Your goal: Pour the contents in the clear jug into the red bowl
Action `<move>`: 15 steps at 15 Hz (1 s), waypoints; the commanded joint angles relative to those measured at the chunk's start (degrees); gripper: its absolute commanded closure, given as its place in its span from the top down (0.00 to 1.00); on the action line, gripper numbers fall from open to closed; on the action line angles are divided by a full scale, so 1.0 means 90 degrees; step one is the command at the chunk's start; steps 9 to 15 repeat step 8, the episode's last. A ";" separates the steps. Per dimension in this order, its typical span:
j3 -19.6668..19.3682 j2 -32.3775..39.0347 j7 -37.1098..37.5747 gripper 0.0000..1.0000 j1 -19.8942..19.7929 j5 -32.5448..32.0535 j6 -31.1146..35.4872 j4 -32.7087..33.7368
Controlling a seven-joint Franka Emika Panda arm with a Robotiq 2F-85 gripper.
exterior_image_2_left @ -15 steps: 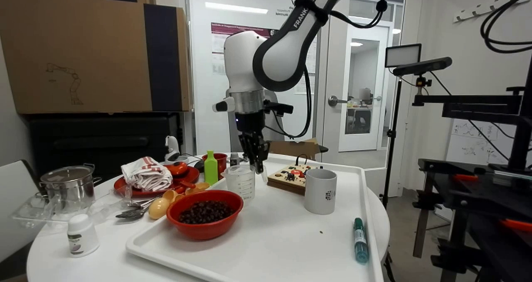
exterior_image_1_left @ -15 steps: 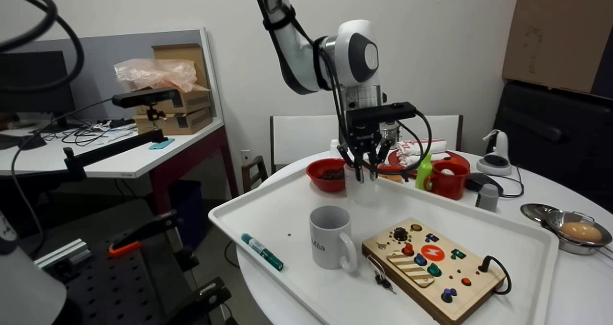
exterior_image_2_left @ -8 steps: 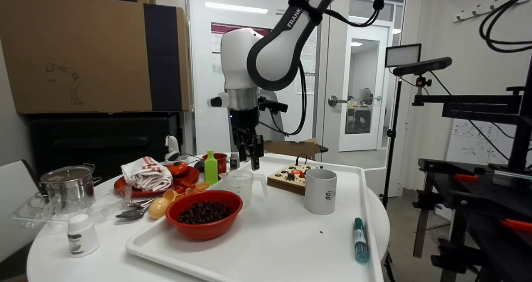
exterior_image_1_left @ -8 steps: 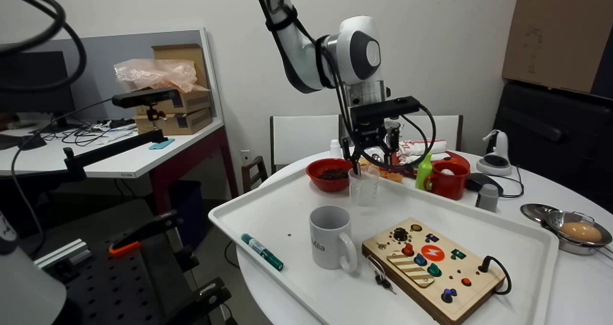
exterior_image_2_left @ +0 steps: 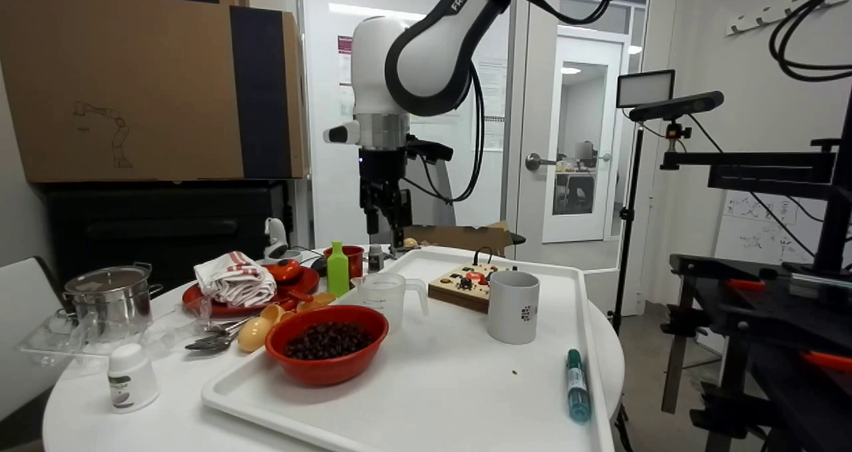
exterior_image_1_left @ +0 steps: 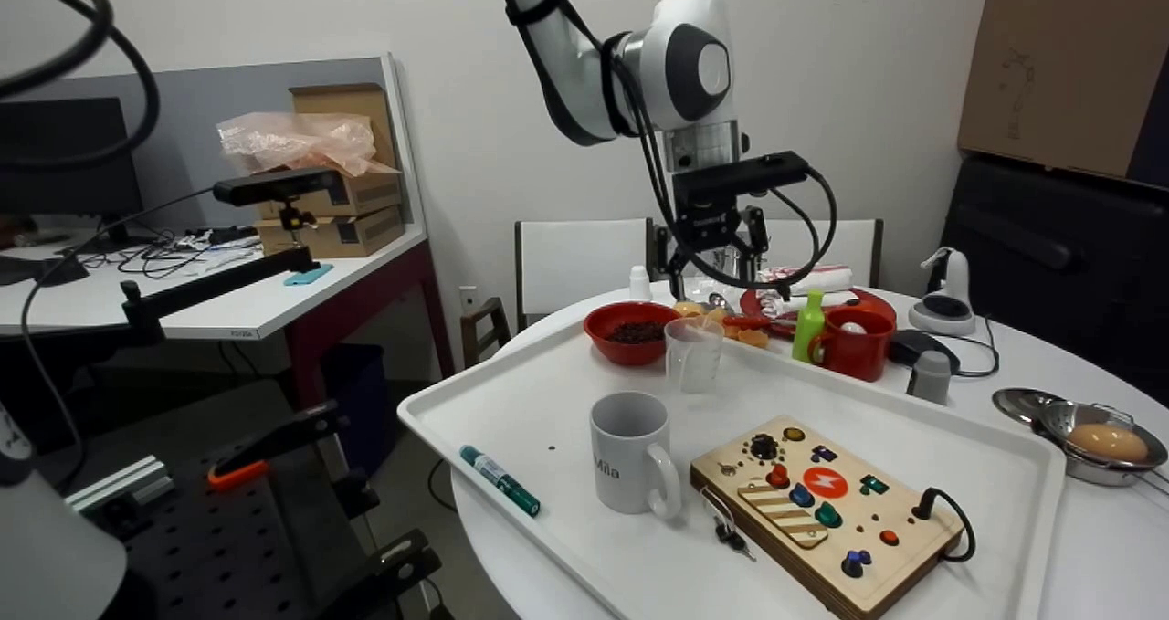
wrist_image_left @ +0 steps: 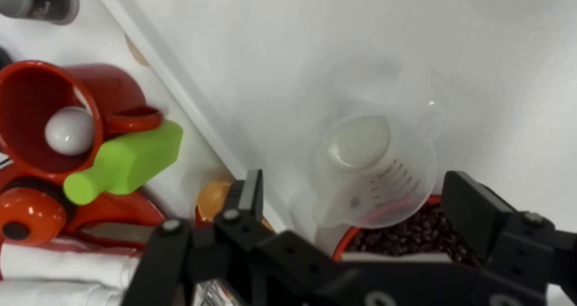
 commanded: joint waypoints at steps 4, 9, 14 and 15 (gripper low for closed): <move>-0.0083 -0.0573 -0.0407 1.00 0.0150 0.0286 0.0022 -0.0188; -0.0079 -0.0656 -0.0423 1.00 0.0153 0.0292 0.0025 -0.0312; -0.0079 -0.0656 -0.0423 1.00 0.0153 0.0292 0.0025 -0.0312; -0.0079 -0.0656 -0.0423 1.00 0.0153 0.0292 0.0025 -0.0312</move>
